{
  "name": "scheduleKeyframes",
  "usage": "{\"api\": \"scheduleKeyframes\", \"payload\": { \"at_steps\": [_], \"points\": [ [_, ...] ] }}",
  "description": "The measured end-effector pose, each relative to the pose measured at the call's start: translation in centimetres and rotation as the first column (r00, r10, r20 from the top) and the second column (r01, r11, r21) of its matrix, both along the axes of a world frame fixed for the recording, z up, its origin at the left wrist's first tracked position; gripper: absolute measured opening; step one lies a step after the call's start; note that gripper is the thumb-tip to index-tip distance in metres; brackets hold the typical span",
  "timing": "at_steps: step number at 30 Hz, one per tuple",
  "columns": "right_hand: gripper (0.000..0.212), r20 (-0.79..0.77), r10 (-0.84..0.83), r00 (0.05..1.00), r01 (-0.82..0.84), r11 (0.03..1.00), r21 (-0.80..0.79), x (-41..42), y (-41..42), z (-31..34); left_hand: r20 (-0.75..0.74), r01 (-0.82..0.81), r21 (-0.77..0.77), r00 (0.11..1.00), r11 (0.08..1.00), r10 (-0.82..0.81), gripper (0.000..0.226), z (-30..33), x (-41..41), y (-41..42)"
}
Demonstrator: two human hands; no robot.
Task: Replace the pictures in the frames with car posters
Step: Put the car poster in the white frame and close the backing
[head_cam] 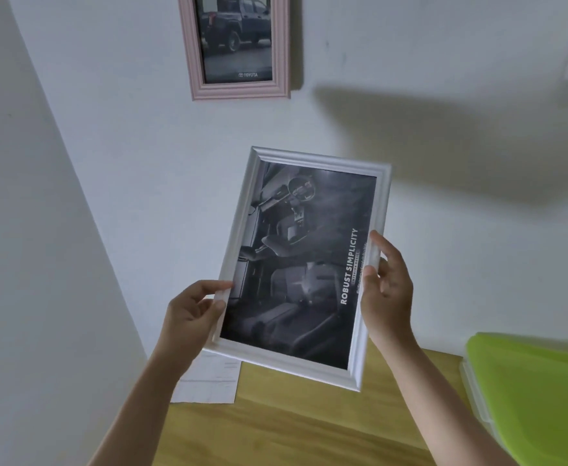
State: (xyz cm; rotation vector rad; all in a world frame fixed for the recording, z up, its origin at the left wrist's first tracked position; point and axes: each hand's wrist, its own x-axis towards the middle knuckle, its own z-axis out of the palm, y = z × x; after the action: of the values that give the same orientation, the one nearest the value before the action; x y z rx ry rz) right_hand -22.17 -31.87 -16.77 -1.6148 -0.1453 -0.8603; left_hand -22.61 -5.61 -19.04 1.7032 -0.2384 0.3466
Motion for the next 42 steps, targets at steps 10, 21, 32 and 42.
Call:
{"api": "scheduleKeyframes", "payload": {
  "at_steps": [10,21,32,42],
  "points": [
    [0.042,0.315,-0.137,0.939,0.17,0.982,-0.077,5.9,-8.7,10.5,0.266,0.067,0.116,0.959,0.991,-0.096,0.054,9.7,6.9,-8.4],
    [0.043,0.512,-0.124,0.85,0.24,0.956,-0.168,13.2,-16.3,20.9,0.46,-0.004,0.238,0.881,0.971,-0.109,0.055,17.7,15.0,-16.0],
    [0.041,0.468,-0.137,0.873,0.252,0.948,-0.193,16.2,-17.3,16.2,0.405,0.051,0.2,0.905,0.978,-0.13,0.062,13.0,19.0,-17.4],
    [0.045,0.397,-0.261,0.88,0.359,0.912,-0.196,17.5,-17.9,13.9,0.502,-0.073,0.273,0.862,0.959,-0.077,0.068,11.6,21.7,-18.3]
  ]
}}
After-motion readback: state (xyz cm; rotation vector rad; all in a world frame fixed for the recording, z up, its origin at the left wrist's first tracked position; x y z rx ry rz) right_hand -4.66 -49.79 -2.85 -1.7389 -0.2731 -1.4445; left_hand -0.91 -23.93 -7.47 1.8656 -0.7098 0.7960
